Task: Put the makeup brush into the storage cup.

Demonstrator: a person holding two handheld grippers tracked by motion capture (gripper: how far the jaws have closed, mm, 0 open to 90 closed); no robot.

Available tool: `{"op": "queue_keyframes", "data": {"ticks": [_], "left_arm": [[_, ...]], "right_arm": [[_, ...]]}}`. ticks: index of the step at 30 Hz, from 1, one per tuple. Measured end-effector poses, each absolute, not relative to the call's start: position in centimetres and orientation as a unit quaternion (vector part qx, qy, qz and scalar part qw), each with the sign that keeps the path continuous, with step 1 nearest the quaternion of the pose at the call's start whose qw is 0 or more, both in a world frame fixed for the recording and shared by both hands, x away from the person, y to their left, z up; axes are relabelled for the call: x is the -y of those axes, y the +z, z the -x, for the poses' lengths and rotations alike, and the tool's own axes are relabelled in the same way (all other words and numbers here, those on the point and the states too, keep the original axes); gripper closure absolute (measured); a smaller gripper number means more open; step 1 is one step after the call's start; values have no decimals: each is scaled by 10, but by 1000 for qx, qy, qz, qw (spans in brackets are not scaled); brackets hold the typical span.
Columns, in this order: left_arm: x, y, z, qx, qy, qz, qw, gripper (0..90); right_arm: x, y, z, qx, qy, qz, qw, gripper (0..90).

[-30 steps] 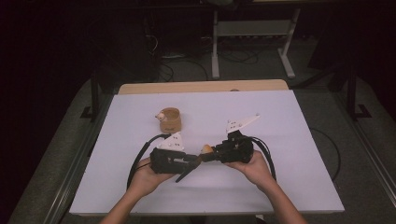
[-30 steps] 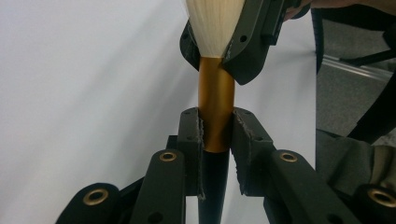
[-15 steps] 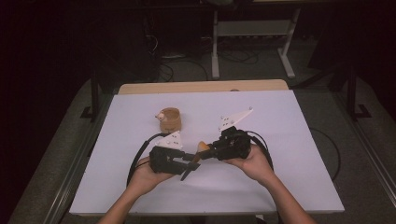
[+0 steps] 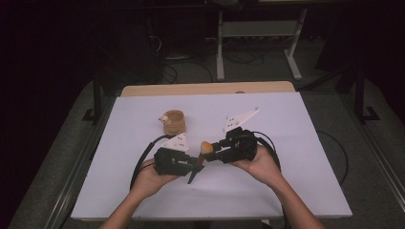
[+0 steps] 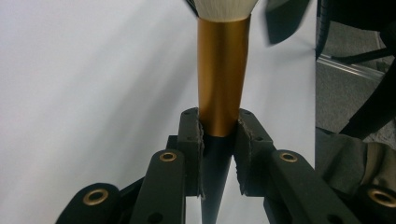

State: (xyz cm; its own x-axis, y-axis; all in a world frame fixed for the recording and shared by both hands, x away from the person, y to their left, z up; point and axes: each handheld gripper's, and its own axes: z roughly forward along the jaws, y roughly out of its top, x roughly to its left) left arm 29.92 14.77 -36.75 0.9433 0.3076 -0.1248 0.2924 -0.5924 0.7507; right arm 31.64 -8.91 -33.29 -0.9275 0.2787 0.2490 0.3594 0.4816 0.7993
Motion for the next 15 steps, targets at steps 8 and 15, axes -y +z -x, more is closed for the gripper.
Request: {"op": "queue_keyframes", "data": {"ticks": [8, 15], "left_arm": [[-157, -365, -309, -197, 14, -883, 425, 743], [-161, -365, -320, -209, 13, -880, 426, 742]], "right_arm": [[117, -343, -311, 849, -479, 222, -7, 445], [142, -356, -308, 843, -474, 254, -21, 388]]}}
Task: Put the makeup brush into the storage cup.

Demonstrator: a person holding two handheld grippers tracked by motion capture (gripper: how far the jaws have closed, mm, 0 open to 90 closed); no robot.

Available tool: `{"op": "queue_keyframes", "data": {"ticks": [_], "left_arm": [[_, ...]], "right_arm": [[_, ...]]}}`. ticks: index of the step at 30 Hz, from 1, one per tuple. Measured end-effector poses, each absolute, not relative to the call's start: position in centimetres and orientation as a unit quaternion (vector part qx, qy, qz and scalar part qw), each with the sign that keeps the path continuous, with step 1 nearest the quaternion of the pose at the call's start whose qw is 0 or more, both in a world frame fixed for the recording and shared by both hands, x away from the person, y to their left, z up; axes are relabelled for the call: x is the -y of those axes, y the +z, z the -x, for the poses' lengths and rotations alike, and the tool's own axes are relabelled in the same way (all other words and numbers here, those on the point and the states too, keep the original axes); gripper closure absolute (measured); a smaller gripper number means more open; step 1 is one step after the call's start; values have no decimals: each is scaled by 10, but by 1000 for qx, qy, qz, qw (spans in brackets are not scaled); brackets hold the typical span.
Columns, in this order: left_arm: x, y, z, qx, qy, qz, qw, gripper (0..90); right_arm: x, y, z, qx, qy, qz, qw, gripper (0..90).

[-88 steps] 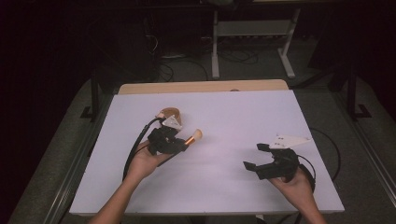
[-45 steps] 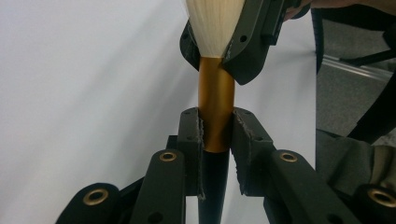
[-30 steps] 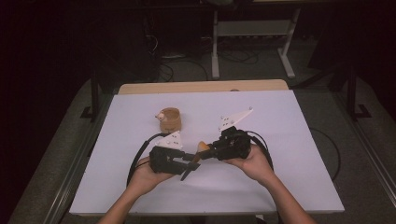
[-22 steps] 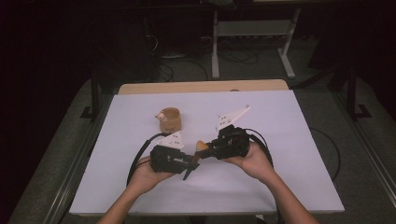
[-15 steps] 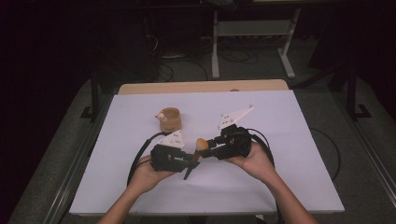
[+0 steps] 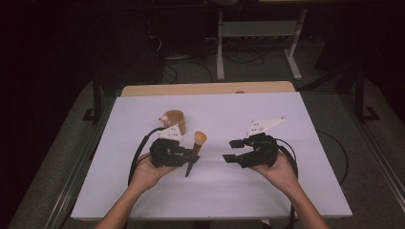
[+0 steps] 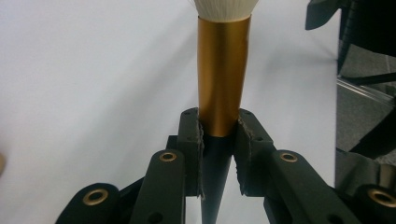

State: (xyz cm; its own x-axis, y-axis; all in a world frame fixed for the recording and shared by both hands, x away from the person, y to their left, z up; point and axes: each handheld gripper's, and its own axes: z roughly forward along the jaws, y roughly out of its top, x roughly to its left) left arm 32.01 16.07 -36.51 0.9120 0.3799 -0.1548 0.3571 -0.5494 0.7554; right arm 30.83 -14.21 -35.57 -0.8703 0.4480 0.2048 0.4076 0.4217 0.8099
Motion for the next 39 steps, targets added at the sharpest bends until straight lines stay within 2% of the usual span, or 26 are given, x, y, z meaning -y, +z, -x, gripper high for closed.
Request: {"op": "queue_keyframes", "data": {"ticks": [14, 24, 39], "left_arm": [[-171, -353, -337, -236, 40, -871, 430, 742], [-185, -337, -359, -263, 60, -855, 442, 742], [-190, -306, -393, -295, 99, -837, 451, 741]], "right_arm": [[185, -378, -298, -832, 459, -307, 50, 343], [213, -402, -289, -821, 455, -341, 53, 302], [229, -407, -278, -820, 442, -357, 70, 271]]}}
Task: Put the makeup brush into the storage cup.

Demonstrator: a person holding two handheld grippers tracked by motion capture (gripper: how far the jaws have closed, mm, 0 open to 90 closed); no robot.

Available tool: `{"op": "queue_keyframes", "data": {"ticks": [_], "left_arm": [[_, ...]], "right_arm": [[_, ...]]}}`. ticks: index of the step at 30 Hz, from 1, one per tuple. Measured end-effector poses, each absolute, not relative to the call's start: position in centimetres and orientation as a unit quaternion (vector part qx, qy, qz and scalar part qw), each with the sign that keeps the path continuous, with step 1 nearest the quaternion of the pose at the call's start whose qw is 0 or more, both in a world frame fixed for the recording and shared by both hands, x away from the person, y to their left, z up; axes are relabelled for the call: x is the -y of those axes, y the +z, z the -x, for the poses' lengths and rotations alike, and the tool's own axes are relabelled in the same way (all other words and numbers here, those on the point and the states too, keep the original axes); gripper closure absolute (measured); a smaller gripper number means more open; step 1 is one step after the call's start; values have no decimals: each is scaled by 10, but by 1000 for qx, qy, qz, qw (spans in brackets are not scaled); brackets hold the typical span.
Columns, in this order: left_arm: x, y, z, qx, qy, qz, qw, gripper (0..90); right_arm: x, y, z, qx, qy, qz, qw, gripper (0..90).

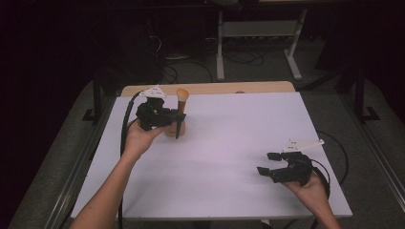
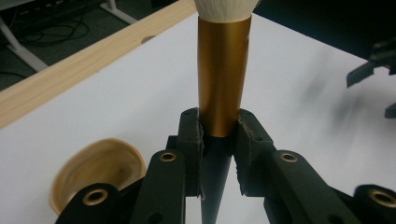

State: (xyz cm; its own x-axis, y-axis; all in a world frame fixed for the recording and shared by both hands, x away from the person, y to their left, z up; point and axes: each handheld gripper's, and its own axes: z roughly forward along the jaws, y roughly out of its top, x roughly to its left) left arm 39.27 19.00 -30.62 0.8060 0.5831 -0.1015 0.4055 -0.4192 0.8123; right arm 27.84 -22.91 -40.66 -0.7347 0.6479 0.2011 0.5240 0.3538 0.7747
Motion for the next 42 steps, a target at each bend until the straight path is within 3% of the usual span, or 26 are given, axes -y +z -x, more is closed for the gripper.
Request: {"op": "queue_keyframes", "data": {"ticks": [20, 42], "left_arm": [[-200, -290, -439, -343, 137, -811, 453, 741], [-194, -332, -473, -383, 141, -804, 432, 739]], "right_arm": [[235, -407, -281, -815, 445, -364, 76, 257], [241, -407, -279, -813, 445, -367, 81, 258]]}}
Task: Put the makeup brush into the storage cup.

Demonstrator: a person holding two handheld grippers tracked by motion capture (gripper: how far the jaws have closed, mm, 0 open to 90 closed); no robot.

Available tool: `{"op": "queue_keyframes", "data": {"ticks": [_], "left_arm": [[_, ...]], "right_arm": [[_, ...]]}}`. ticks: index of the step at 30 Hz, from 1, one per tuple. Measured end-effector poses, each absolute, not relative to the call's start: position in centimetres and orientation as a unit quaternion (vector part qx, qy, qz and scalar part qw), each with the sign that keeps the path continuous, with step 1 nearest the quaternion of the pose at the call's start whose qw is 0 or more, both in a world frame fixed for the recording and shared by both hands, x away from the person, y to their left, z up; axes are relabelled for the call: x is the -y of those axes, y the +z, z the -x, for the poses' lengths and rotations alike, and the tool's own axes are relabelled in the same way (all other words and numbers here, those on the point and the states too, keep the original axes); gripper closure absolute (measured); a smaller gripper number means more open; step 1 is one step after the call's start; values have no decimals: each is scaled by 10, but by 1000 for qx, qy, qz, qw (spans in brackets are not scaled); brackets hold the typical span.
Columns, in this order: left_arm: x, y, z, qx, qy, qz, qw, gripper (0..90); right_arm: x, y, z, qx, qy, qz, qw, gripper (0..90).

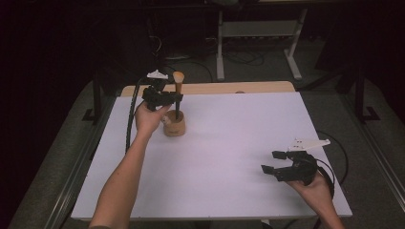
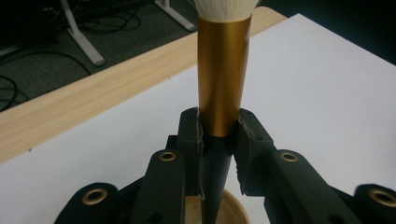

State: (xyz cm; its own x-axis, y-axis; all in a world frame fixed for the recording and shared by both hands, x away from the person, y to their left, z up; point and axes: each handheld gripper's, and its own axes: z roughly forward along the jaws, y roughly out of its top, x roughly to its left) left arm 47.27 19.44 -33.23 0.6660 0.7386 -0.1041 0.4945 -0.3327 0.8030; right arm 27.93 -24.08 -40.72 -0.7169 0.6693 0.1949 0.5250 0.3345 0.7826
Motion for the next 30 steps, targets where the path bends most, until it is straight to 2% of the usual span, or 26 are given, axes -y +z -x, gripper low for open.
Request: {"op": "queue_keyframes", "data": {"ticks": [24, 30], "left_arm": [[-204, -359, -470, -402, 132, -814, 399, 732], [-206, -358, -468, -406, 129, -810, 404, 671]], "right_arm": [[238, -405, -279, -814, 446, -363, 84, 259], [237, -405, -279, -814, 447, -362, 84, 258]]}}
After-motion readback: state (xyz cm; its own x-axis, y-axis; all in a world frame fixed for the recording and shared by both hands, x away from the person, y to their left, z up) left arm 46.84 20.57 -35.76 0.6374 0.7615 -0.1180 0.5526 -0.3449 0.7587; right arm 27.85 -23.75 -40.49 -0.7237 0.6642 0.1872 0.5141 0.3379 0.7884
